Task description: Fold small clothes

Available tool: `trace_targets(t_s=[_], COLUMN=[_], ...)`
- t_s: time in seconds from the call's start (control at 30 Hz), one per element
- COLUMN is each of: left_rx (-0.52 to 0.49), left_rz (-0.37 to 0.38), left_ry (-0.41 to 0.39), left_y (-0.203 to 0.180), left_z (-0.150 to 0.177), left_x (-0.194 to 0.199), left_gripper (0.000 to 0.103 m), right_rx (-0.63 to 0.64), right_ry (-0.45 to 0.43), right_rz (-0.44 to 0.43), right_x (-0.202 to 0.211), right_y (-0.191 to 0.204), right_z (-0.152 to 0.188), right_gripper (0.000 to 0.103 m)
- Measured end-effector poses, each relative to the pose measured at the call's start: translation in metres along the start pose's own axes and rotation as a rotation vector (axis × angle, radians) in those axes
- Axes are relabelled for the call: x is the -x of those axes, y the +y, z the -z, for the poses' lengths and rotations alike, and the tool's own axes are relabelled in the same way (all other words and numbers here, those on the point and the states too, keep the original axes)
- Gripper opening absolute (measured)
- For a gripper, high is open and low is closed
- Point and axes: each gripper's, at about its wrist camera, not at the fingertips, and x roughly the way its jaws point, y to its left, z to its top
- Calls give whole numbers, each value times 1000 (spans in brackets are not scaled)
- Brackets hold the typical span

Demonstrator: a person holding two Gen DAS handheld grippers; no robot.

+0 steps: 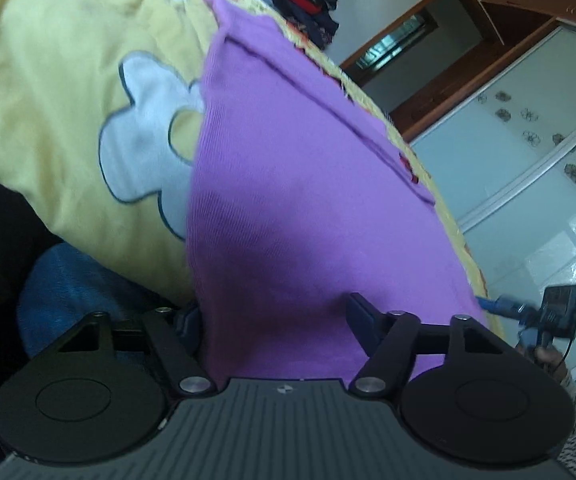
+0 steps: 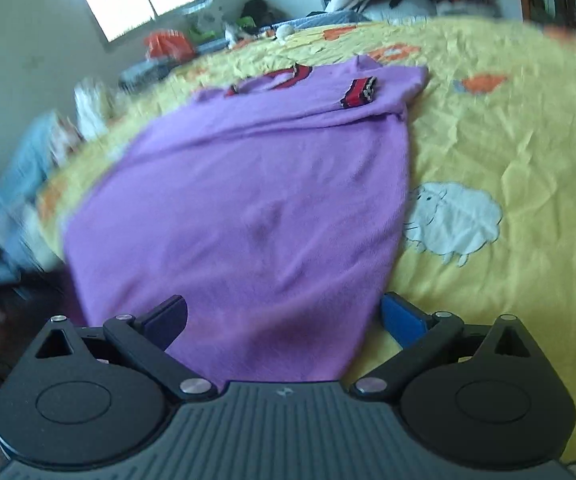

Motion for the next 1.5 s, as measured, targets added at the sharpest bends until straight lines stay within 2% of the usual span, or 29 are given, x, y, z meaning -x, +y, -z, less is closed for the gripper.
trace_targets(t_s=[0.07, 0.1, 0.13, 0.17, 0.2, 0.23, 0.27, 0.43, 0.53, 0.7, 0.83, 0.93, 1.0, 1.07, 1.1, 1.13, 1.17, 1.2, 1.23, 1.27, 1.3, 1.33, 1.4, 1.5], left_rx=[10, 23, 22, 24, 28, 23, 19, 3, -8, -22, -48, -73, -61, -3, 28, 32, 33, 42, 42, 38, 40, 51, 83, 100], left_rz=[12, 26, 38, 51, 62, 74, 78, 114, 151, 225, 235, 193, 166, 110, 111, 111, 103, 111, 127, 128, 128, 144, 182, 179], left_ry=[1, 15, 22, 31, 36, 29, 21, -62, -108, -193, -242, -234, -190, -144, -128, -139, -155, -166, -178, -194, -204, -204, -175, -132], left_y=[7, 10, 10, 10, 10, 9, 8, -8, -20, -34, -34, -25, -11, 9, 18, 21, 19, 18, 15, 12, 10, 10, 10, 7], left_z=[-1, -2, -2, -2, -3, -3, -3, -4, -14, -51, -88, -117, -129, -136, -136, -134, -132, -128, -122, -115, -108, -101, -85, -63], left_x=[-7, -11, -12, -14, -14, -12, -9, 13, 24, 33, 30, 16, -1, -20, -24, -23, -19, -15, -8, 0, 6, 11, 17, 22], left_gripper=[43, 37, 19, 2, 1, 2, 2, 1, 1, 1, 1, 2, 2, 2, 2, 2, 7, 13, 32, 52, 59, 65, 64, 64], right_rx=[-118, -145, -156, -174, -210, -244, -263, -241, -193, -105, -84, -96, -104, -163, -158, -161, -179, -176, -171, -178, -187, -197, -223, -268], right_ry=[-27, -39, -48, -52, -43, -31, -26, -74, -139, -227, -282, -313, -268, -264, -231, -199, -189, -199, -214, -225, -227, -231, -237, -227], right_rz=[-103, -129, -132, -137, -149, -150, -144, -133, -176, -195, -140, -76, -25, 33, 53, 76, 100, 92, 59, 28, 10, -15, -41, -73], right_x=[2, 2, 3, 3, 0, -4, -8, -4, 3, 7, 2, -2, -17, -30, -36, -41, -39, -33, -24, -16, -10, -4, 6, 12], right_y=[-19, -26, -30, -33, -38, -43, -46, -34, -19, -8, -18, -36, -55, -75, -80, -84, -86, -85, -84, -82, -79, -77, -72, -68], right_z=[-2, -2, -3, -2, -1, 1, 4, 4, -14, -58, -84, -95, -99, -92, -91, -89, -83, -76, -69, -62, -56, -49, -35, -17], right_gripper=[101, 100, 92, 70, 53, 19, 6, 5, 5, 4, 4, 4, 4, 6, 7, 20, 44, 51, 57, 57, 57, 57, 57, 57])
